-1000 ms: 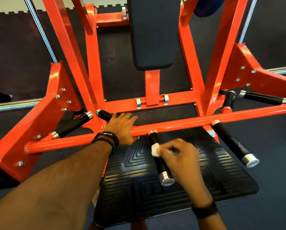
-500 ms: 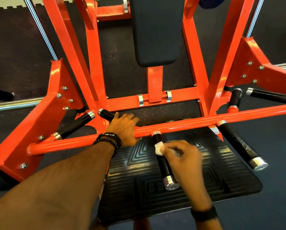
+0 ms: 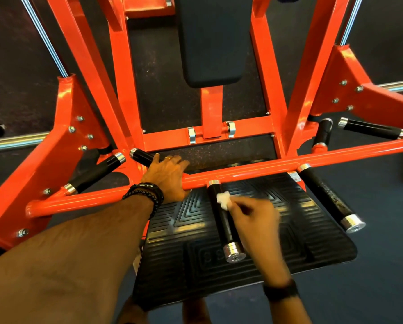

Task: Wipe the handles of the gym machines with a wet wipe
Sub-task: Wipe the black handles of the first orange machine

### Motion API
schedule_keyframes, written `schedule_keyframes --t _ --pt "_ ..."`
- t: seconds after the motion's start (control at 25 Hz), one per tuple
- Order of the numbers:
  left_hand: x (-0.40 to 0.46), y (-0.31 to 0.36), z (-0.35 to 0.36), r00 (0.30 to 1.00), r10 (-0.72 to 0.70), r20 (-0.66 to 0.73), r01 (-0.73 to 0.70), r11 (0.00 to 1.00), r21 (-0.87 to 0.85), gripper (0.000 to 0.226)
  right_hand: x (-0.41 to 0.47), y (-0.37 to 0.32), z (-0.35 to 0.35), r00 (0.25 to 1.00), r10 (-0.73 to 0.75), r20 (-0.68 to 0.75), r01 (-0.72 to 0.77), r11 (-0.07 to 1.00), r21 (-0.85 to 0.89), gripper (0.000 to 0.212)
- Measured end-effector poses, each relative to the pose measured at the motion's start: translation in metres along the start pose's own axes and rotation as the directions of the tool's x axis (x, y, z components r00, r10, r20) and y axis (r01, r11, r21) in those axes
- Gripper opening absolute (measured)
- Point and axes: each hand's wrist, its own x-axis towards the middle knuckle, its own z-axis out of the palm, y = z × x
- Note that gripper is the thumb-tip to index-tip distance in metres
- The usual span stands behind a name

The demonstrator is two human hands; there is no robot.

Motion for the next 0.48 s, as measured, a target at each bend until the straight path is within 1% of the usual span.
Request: schedule_keyframes --t 0.04,0.12,0.2,0.28,0.36,0.44,0.48 --pt "0.000 0.000 -0.001 1.000 -0.004 0.006 0.004 1.000 -0.003 0.083 0.019 0.002 0.009 0.998 0.066 0.013 -0.066 0.997 0.045 0.011" --pt "0.000 0.001 -0.001 1.000 -0.003 0.005 0.003 1.000 0.001 0.082 0.030 0.003 0.016 0.974 0.210 0.081 -0.224 0.947 0.233 0.014" --pt "-0.001 0.000 -0.001 1.000 0.000 0.008 0.000 1.000 -0.005 0.081 0.004 0.004 0.002 0.950 0.275 0.145 -0.309 0.887 0.342 0.023" --pt "-0.001 0.000 0.000 1.000 0.003 -0.009 -0.003 1.000 -0.005 0.081 -0.033 -0.002 -0.023 0.910 0.334 0.246 -0.413 0.786 0.460 0.027" --pt "-0.001 0.001 0.000 1.000 0.006 -0.023 -0.006 1.000 -0.014 0.079 -0.047 -0.005 -0.032 0.843 0.418 0.340 -0.538 0.655 0.530 0.024" --pt "-0.001 0.001 0.000 1.000 0.006 -0.030 -0.006 1.000 -0.021 0.079 -0.025 -0.010 -0.022 0.815 0.439 0.378 -0.579 0.620 0.529 0.026" --pt "-0.002 0.000 0.000 1.000 0.005 -0.026 -0.006 1.000 -0.023 0.079 -0.010 -0.012 -0.011 0.795 0.449 0.408 -0.607 0.586 0.537 0.026"
